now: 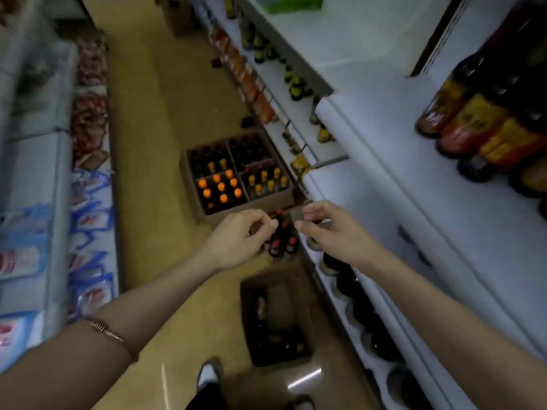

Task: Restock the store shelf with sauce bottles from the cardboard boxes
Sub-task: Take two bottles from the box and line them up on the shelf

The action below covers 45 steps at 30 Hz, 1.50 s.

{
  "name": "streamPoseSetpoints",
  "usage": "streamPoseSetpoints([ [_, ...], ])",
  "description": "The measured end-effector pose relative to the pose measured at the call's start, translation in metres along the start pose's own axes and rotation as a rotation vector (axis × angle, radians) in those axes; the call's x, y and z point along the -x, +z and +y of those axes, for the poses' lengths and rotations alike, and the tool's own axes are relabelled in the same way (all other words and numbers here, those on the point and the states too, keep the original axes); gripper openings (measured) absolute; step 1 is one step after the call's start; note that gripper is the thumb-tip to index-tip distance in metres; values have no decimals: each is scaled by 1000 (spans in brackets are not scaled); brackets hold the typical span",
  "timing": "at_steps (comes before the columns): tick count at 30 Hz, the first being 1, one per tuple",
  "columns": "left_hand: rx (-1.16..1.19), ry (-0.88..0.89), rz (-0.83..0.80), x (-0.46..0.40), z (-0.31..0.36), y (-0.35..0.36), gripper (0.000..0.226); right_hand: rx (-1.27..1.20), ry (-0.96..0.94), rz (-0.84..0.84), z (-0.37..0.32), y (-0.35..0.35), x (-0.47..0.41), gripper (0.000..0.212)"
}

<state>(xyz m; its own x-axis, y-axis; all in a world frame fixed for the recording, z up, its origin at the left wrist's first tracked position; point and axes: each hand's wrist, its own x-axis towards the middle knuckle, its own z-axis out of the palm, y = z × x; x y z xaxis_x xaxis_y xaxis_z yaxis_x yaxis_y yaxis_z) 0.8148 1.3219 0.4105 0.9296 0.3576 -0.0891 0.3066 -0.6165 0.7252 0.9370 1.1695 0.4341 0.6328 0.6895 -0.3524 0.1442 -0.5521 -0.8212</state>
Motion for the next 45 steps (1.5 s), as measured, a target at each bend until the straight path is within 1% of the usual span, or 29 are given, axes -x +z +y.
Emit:
streamPoseSetpoints([
  [2,20,-35,-42,3,-30,18,27,-23,40,-16,27,29,-6,30],
  [4,37,-59,-114,5,-61,40,21,-13,71,-21,56,58,-10,31],
  [6,1,-37,-190,4,-91,65,14,-3,115,-22,90,84,-16,31],
  [8,-73,-27,-264,2,-126,95,12,-11,178,2,129,111,-24,30],
  [11,-188,-28,-362,0,-177,142,19,-72,298,25,189,153,-36,28],
  [13,-237,-17,-444,1,-205,174,25,-163,395,6,224,181,-41,24],
  [15,-309,12,-528,0,-230,204,31,-228,470,-30,254,203,-48,24],
  [20,-548,53,-659,-16,-289,273,46,-155,561,-134,335,249,-75,51],
  [22,-679,77,-720,-24,-308,300,51,-158,592,-159,365,266,-82,56],
  [25,-836,189,-743,-32,-333,339,57,-133,605,-191,404,289,-93,57],
  [27,-877,224,-781,-37,-353,363,58,-47,584,-218,428,299,-101,57],
  [29,-906,212,-851,-44,-376,386,56,184,542,-291,452,305,-109,64],
  [30,-924,205,-881,-47,-387,395,55,321,529,-339,464,306,-112,70],
  [31,-942,192,-911,-49,-398,405,55,435,536,-386,479,308,-115,79],
  [33,-958,140,-952,-48,-421,423,54,569,611,-471,506,310,-116,95],
  [35,-999,90,-1004,-40,-443,441,53,696,675,-559,525,318,-115,104],
  [37,-1057,91,-1073,-33,-464,460,55,910,638,-629,537,334,-114,102],
  [38,-1090,103,-1098,-31,-471,469,57,988,599,-655,543,342,-117,96],
  [40,-1141,137,-1140,-31,-482,486,60,1001,577,-684,554,349,-124,81],
  [41,-1162,173,-1146,-33,-486,495,60,971,590,-694,559,350,-128,78],
  [43,-1210,251,-1136,-39,-496,511,56,914,607,-705,571,347,-135,79],
  [44,-1213,297,-1114,-42,-501,519,52,893,608,-710,575,345,-139,78],
  [45,-1183,360,-1039,-42,-507,523,48,867,610,-712,579,343,-142,75],
])
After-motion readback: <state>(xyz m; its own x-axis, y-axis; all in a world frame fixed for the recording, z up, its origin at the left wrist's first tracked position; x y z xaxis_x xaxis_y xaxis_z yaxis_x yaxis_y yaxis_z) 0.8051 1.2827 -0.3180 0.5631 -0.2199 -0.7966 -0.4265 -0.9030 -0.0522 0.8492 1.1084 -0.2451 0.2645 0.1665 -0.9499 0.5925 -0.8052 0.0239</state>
